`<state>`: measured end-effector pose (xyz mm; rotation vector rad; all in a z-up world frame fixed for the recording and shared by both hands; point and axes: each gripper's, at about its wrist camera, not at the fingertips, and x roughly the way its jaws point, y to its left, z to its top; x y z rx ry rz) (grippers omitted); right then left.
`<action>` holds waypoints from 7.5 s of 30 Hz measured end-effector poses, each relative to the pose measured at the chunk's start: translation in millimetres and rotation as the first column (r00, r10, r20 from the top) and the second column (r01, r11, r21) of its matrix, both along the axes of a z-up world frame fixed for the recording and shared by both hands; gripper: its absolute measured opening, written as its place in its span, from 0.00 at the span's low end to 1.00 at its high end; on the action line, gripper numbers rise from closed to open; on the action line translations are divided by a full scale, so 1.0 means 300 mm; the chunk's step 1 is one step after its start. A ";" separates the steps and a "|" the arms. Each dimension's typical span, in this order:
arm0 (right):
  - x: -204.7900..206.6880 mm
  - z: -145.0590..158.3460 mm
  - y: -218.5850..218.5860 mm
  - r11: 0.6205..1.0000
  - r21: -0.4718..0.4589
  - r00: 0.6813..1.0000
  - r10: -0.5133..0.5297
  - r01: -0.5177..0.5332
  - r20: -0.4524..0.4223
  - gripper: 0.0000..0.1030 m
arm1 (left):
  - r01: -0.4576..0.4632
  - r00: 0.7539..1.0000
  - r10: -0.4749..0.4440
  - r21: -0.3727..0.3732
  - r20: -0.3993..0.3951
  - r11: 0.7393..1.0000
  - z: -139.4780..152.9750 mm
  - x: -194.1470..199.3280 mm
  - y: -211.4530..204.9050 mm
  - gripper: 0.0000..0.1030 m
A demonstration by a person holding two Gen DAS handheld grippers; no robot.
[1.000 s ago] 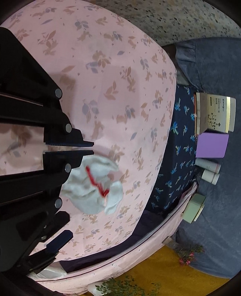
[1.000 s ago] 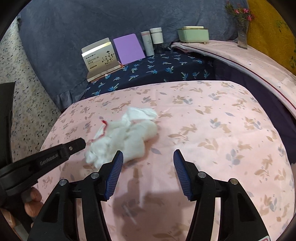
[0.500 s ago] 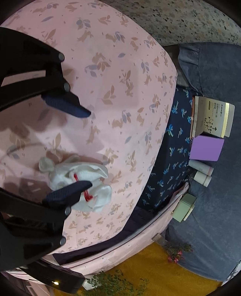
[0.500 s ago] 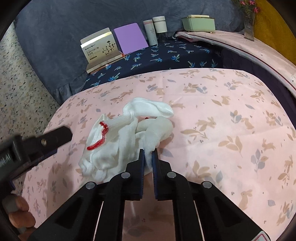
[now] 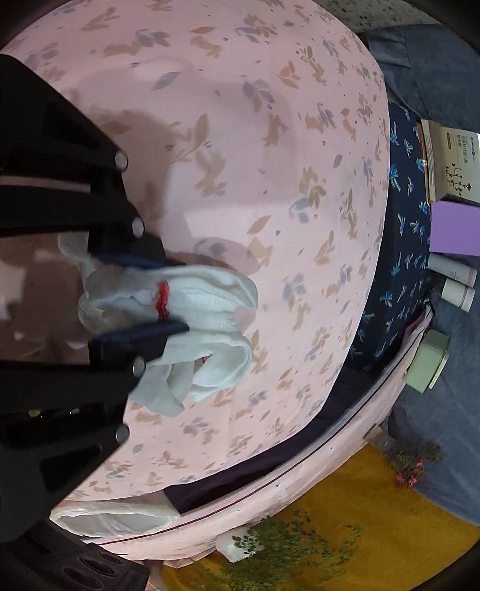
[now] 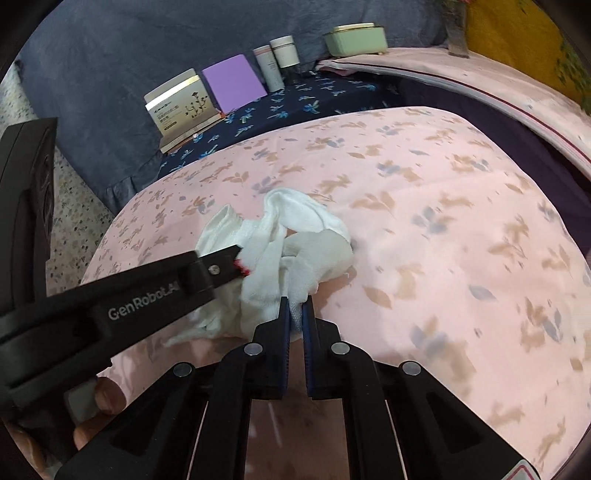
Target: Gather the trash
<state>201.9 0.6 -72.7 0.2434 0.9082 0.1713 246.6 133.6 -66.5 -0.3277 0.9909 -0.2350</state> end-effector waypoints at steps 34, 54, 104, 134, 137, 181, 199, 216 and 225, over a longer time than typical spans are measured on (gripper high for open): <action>-0.537 0.220 -0.663 0.945 0.004 0.936 -0.325 0.327 0.134 0.05 | 0.138 0.981 -0.155 0.142 0.115 0.980 0.278 -0.421 -0.496 0.08; -0.700 0.273 -0.974 0.859 -0.015 0.845 -0.499 0.511 0.191 0.05 | 0.376 0.898 -0.394 0.124 0.198 0.918 0.434 -0.454 -0.922 0.08; -0.498 0.293 -1.021 0.877 -0.152 0.879 -0.416 0.456 0.234 0.11 | 0.195 0.931 -0.290 0.372 0.220 0.908 0.298 -0.394 -0.943 0.55; -0.703 0.334 -0.860 0.853 -0.344 0.916 -0.332 0.393 0.223 0.83 | 0.116 0.946 -0.221 0.388 0.239 0.914 0.295 -0.589 -0.757 0.87; -0.725 0.334 -0.855 0.853 -0.337 0.915 -0.342 0.398 0.213 0.85 | 0.121 0.946 -0.222 0.380 0.235 0.917 0.295 -0.610 -0.749 0.87; -0.818 0.321 -0.812 0.849 -0.339 0.914 -0.367 0.405 0.171 0.93 | 0.115 0.950 -0.213 0.380 0.227 0.918 0.299 -0.734 -0.738 0.90; -0.819 0.305 -0.825 0.848 -0.340 0.913 -0.374 0.407 0.162 0.93 | 0.114 0.950 -0.212 0.376 0.228 0.920 0.299 -0.736 -0.739 0.90; -0.816 0.282 -0.829 0.846 -0.343 0.913 -0.380 0.408 0.150 0.93 | 0.120 0.954 -0.211 0.374 0.215 0.920 0.279 -0.731 -0.745 0.90; -0.811 0.270 -0.843 0.844 -0.342 0.911 -0.388 0.412 0.139 0.93 | 0.120 0.952 -0.215 0.380 0.217 0.917 0.277 -0.729 -0.747 0.90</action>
